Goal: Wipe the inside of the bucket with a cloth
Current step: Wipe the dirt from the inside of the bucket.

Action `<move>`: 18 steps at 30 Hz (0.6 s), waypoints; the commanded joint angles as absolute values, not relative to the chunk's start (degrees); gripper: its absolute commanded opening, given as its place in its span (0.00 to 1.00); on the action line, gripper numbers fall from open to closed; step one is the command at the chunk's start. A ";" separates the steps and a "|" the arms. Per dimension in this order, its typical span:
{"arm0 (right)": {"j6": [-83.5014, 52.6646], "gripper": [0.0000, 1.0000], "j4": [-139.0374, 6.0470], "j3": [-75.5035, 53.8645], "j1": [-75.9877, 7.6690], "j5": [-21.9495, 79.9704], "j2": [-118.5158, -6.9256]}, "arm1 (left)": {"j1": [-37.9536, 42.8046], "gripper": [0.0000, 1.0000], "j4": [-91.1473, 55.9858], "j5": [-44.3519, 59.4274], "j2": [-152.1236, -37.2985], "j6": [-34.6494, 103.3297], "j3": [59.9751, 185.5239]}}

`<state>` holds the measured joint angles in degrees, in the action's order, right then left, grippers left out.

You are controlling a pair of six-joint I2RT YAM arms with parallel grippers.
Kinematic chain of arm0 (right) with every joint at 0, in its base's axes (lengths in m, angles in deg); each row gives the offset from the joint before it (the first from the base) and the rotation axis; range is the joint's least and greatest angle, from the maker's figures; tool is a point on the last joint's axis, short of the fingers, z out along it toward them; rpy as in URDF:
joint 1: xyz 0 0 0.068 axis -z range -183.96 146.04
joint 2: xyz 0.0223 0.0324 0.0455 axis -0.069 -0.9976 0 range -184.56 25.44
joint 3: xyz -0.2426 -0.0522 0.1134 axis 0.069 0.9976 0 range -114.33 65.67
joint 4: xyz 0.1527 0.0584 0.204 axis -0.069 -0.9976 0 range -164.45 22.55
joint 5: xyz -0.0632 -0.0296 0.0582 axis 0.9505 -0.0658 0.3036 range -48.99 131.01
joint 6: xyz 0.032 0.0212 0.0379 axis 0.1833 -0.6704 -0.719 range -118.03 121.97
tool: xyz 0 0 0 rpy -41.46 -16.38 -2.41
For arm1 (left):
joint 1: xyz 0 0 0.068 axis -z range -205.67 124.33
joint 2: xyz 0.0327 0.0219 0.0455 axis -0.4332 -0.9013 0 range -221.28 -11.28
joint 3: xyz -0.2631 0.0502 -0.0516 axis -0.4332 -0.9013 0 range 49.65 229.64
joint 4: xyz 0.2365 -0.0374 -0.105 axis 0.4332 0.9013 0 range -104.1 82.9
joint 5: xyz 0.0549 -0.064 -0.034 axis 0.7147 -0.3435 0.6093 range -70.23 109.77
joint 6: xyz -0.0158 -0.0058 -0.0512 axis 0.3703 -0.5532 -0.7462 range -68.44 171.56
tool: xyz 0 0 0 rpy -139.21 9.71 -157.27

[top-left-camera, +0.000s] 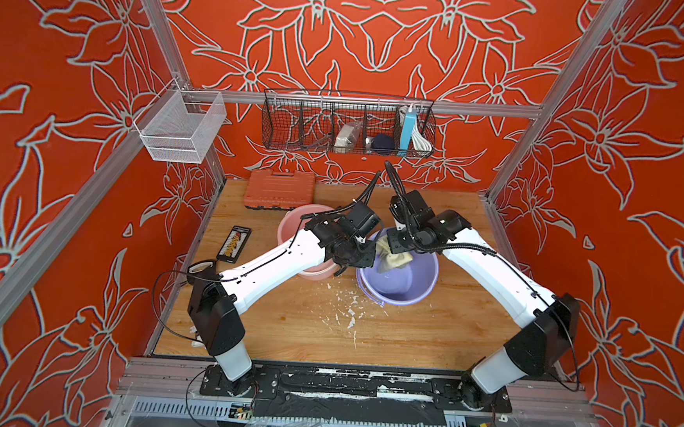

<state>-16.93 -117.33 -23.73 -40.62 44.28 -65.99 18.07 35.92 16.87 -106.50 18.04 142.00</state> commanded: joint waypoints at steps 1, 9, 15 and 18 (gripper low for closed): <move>-16.10 0.00 -110.97 -26.56 -40.52 40.84 -66.51 | 18.45 0.00 37.69 12.92 -106.79 18.90 144.70; -16.35 0.00 -116.63 -23.10 -35.81 52.41 -60.77 | 17.95 0.00 42.98 21.21 -110.33 18.47 149.44; -16.80 0.00 -115.56 -15.61 -29.34 51.94 -50.25 | 17.63 0.00 45.67 23.06 -114.34 18.47 154.52; -17.24 0.00 -116.28 -13.12 -26.60 52.00 -46.96 | 17.61 0.00 44.30 21.60 -115.20 18.09 155.35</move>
<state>-16.56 -116.66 -14.90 -28.71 49.02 -49.41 17.77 41.60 22.01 -114.76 17.89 153.72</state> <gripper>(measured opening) 0.066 0.099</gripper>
